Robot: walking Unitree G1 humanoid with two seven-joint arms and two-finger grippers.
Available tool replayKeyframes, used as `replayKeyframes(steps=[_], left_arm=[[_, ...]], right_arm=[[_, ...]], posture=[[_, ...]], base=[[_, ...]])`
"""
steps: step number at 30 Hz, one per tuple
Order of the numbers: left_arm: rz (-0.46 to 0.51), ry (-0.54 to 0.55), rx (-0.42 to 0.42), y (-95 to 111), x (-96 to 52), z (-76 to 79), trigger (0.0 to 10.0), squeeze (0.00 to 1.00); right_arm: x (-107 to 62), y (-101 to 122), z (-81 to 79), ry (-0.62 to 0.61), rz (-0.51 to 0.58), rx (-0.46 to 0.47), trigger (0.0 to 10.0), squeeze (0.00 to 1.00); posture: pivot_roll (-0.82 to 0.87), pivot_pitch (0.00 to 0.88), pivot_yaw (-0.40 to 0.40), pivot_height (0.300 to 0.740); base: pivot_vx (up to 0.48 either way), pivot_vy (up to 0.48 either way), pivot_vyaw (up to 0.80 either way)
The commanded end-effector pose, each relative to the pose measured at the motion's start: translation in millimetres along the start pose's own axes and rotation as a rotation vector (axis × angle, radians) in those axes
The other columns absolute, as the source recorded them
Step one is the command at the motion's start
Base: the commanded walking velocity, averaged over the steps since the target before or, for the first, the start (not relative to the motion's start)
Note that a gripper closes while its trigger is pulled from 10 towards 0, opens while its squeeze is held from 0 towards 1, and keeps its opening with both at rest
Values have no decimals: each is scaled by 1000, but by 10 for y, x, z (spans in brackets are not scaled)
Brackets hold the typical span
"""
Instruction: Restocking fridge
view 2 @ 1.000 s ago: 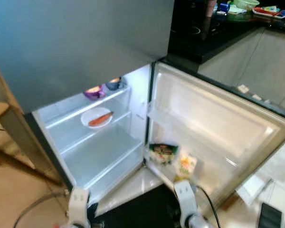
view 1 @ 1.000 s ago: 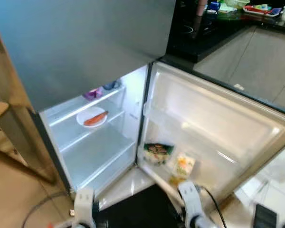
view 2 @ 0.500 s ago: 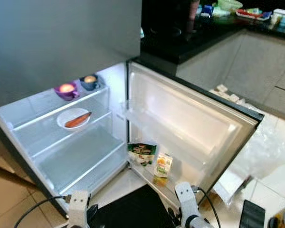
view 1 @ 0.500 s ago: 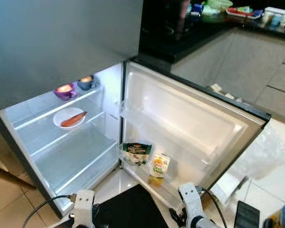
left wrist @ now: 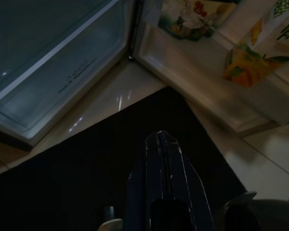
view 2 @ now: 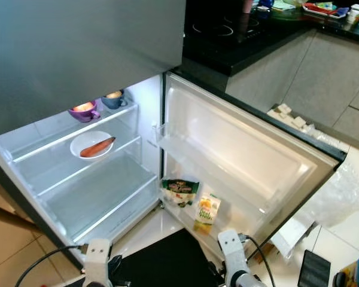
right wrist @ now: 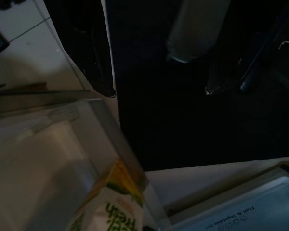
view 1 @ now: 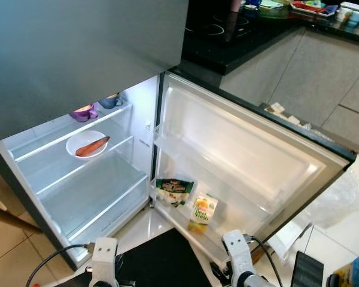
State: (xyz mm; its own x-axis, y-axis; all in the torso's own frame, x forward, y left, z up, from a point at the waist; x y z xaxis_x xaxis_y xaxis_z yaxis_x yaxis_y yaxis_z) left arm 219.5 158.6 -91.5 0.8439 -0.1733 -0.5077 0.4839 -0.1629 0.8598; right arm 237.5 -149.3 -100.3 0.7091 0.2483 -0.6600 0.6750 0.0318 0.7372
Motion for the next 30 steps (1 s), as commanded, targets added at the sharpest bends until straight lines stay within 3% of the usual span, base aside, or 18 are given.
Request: replayKeyframes(steps=[1, 5, 22, 30], left_arm=[[-9, -17, 10, -32, -16, 38, 10000, 0], [-10, -13, 8, -31, -15, 26, 10000, 0], [-20, -15, 7, -67, -36, 26, 10000, 0], [-23, -7, -6, -75, -37, 20, 10000, 0]], right_arm=[[-32, -31, 86, -24, -8, 1, 10000, 0], [-33, -30, 90, -24, -8, 2, 10000, 0], [-40, -22, 109, -26, -2, 6, 10000, 0], [-36, -21, 98, -27, 0, 6, 10000, 0]], posture=[[-73, 19, -74, 713], [-73, 19, -74, 713], [-77, 35, -74, 713], [-79, 38, -73, 713]], base=[[0, -480, 0], [0, -274, 0], [0, 0, 0], [0, -357, 0]])
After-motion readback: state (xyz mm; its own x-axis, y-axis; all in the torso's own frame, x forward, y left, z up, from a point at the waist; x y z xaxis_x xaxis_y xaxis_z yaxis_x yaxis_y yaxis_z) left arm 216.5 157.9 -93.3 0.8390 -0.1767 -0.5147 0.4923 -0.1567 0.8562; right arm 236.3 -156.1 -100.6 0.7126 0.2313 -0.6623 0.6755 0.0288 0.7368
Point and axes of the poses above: a point about 5 cm out from each wrist's last joint towards the gripper, its own x axis pointing out of the wrist towards the gripper, its own y axis along the axis of the wrist's last joint, z = x × y, the point moved 5 cm from there along x, pointing out of the wrist towards the gripper, and after that the axes turned 11 degrees about x, right-handed, at the moved point
